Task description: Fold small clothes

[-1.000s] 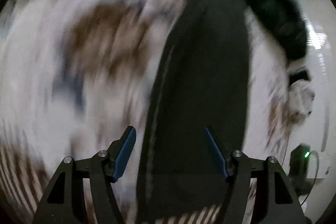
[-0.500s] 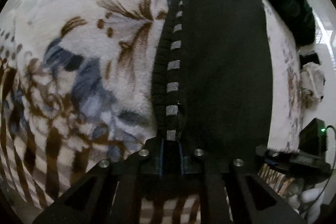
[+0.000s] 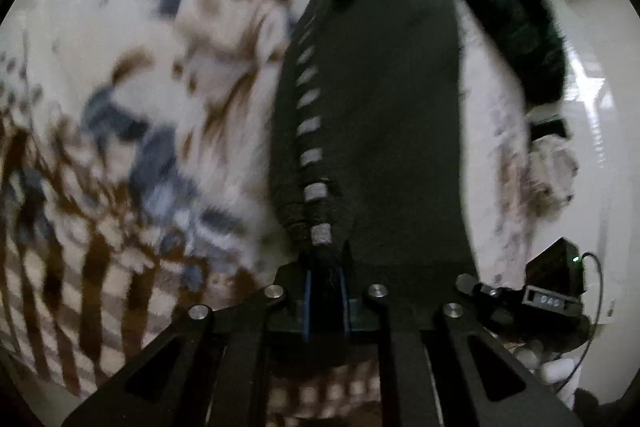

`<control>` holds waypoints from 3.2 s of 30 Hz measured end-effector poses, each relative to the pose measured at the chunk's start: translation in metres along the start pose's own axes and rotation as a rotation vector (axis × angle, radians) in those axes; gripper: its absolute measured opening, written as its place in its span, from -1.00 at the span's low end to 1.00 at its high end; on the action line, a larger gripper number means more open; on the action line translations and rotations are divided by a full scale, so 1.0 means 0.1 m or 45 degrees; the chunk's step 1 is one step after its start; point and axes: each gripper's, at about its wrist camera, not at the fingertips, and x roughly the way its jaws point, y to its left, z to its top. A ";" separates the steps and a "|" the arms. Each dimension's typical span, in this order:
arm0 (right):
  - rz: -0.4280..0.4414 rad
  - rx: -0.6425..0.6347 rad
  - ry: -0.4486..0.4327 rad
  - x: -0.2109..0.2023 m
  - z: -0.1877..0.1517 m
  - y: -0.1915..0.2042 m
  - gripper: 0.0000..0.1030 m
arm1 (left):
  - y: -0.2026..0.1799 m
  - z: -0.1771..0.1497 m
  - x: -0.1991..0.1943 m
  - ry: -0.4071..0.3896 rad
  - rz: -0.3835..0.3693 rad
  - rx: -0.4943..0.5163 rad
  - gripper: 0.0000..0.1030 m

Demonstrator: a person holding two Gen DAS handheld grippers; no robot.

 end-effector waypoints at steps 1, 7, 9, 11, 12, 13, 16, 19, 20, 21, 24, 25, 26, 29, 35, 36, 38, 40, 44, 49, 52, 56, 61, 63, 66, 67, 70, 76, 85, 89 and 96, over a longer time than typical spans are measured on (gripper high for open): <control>0.017 -0.012 -0.015 -0.07 0.00 0.07 -0.77 | -0.08 0.05 -0.11 -0.024 -0.031 0.005 -0.85; 0.135 -0.090 -0.173 -0.66 0.25 0.77 -0.77 | -0.48 0.71 -0.67 -0.171 -0.267 0.015 -0.85; 0.170 -0.112 -0.229 -0.81 0.42 1.07 -0.77 | -0.53 1.05 -0.80 -0.209 -0.349 -0.001 -0.85; 0.195 -0.149 -0.293 -1.00 0.70 1.36 -0.77 | -0.67 1.46 -0.77 -0.243 -0.422 -0.020 -0.85; 0.206 -0.162 -0.320 -1.05 0.82 1.50 -0.77 | -0.73 1.65 -0.72 -0.259 -0.442 -0.029 -0.85; 0.215 -0.172 -0.344 -1.05 0.97 1.65 -0.77 | -0.76 1.84 -0.68 -0.264 -0.464 -0.033 -0.85; 0.226 -0.182 -0.445 -1.07 1.60 2.05 -0.77 | -0.85 2.45 -0.45 -0.283 -0.491 -0.054 -0.84; 0.230 -0.180 -0.495 -1.04 2.24 2.19 -0.77 | -0.93 3.11 -0.08 -0.296 -0.460 -0.059 -0.83; 0.217 -0.176 -0.508 -0.98 2.51 2.26 -0.77 | -0.93 3.27 0.04 -0.298 -0.445 -0.069 -0.83; 0.212 -0.176 -0.511 -0.92 2.78 2.33 -0.77 | -0.92 3.49 0.19 -0.297 -0.442 -0.085 -0.83; 0.172 -0.175 -0.525 -0.67 3.49 2.46 -0.77 | -0.87 3.98 0.58 -0.242 -0.421 -0.135 -0.75; 0.167 -0.164 -0.521 -0.60 3.67 2.45 -0.77 | -0.82 4.16 0.77 -0.217 -0.429 -0.179 -0.56; 0.160 -0.140 -0.514 -0.49 3.92 2.45 -0.69 | -0.76 4.32 0.93 -0.187 -0.434 -0.221 -0.46; 0.148 -0.104 -0.452 -0.22 4.49 2.42 -0.61 | -0.59 4.59 1.04 -0.214 -0.503 -0.322 -0.37; 0.092 -0.249 -0.488 -0.33 4.75 2.51 0.01 | -0.67 4.56 0.88 -0.262 -0.273 -0.086 0.10; 0.000 -0.278 -0.487 -0.33 4.73 2.51 0.01 | -0.73 4.57 0.95 -0.226 -0.200 -0.025 0.10; -0.106 -0.316 -0.440 -0.23 4.76 2.47 0.01 | -0.88 4.56 1.20 -0.116 -0.076 0.102 0.10; -0.177 -0.324 -0.356 -0.04 4.80 2.41 0.01 | -1.01 4.55 1.35 -0.112 0.025 0.228 -0.22; -0.263 -0.417 -0.376 0.13 4.76 2.49 -0.85 | -1.07 4.49 1.23 -0.221 0.076 0.330 -0.90; -0.244 -0.496 -0.486 -0.08 4.61 2.73 -0.86 | -0.88 4.57 1.05 -0.286 0.063 0.270 -0.90; -0.294 -0.511 -0.488 0.01 4.71 2.81 -0.86 | -0.70 4.77 1.29 -0.209 0.084 0.179 -0.90; -0.409 -0.462 -0.436 0.23 4.97 2.73 -0.87 | -0.47 4.93 1.50 -0.119 0.133 0.117 -0.90; -0.356 -0.426 -0.344 0.20 5.06 2.62 -0.75 | -0.33 4.83 1.13 -0.126 0.029 0.061 -0.60; -0.331 -0.433 -0.352 0.04 4.98 2.60 -0.42 | -0.33 4.67 0.92 -0.152 0.015 0.058 0.02; -0.318 -0.454 -0.345 -0.26 4.76 2.52 -0.06 | -0.26 4.21 0.55 -0.225 -0.132 0.007 0.41; -0.312 -0.454 -0.327 -0.34 4.68 2.46 0.00 | -0.22 3.96 0.46 -0.227 -0.164 -0.041 0.44; -0.305 -0.450 -0.266 -0.56 4.37 2.23 0.26 | -0.11 3.37 0.39 -0.248 -0.199 -0.169 0.45; -0.277 -0.377 -0.124 -0.46 3.75 1.79 0.27 | -0.08 2.86 0.74 -0.177 -0.085 -0.172 0.27; -0.249 -0.268 -0.181 -0.04 3.37 1.47 -0.87 | -0.06 2.88 0.72 -0.220 -0.047 -0.050 -0.80; -0.275 -0.278 -0.187 -0.07 3.34 1.44 -0.87 | 0.17 2.87 0.73 -0.203 -0.026 -0.099 -0.81; -0.210 -0.272 -0.081 -0.13 3.46 1.55 -0.57 | 0.10 2.67 0.40 -0.235 -0.105 -0.204 0.10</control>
